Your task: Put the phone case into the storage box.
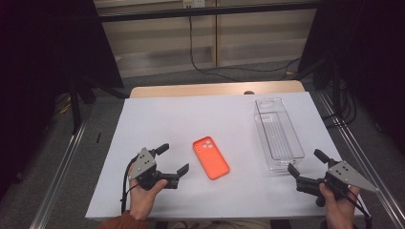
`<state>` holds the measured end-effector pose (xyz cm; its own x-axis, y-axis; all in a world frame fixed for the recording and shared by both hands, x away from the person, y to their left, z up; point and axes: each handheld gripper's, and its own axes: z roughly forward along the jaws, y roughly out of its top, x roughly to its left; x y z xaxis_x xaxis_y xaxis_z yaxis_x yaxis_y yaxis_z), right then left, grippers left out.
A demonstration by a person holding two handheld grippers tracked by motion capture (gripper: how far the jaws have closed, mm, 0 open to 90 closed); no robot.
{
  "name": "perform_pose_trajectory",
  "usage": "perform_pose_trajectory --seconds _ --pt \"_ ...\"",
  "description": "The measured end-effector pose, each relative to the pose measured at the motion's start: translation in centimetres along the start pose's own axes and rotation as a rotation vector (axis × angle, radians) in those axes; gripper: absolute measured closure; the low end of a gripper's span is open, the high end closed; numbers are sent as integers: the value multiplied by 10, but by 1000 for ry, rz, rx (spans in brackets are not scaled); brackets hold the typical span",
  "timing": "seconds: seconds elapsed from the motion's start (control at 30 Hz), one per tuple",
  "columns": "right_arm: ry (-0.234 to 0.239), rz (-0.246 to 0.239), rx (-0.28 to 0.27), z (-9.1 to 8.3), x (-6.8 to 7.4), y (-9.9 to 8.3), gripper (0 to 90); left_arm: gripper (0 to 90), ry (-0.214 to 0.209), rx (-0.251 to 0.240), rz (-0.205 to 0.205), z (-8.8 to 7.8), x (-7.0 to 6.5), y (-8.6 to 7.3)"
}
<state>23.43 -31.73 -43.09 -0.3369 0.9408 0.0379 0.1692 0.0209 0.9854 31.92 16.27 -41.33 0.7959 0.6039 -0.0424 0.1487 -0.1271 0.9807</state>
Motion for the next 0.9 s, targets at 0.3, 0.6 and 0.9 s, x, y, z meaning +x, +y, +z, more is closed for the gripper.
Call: perform_pose_trajectory --seconds 0.3,0.6,0.9 --pt "6 -3 -2 0 0 0 0 27 -13 8 19 16 -5 2" --pt "8 -1 0 0 0 0 0 14 -24 -10 13 35 -11 6" --pt "6 2 -1 1 0 0 0 6 -46 -12 25 57 -20 11"
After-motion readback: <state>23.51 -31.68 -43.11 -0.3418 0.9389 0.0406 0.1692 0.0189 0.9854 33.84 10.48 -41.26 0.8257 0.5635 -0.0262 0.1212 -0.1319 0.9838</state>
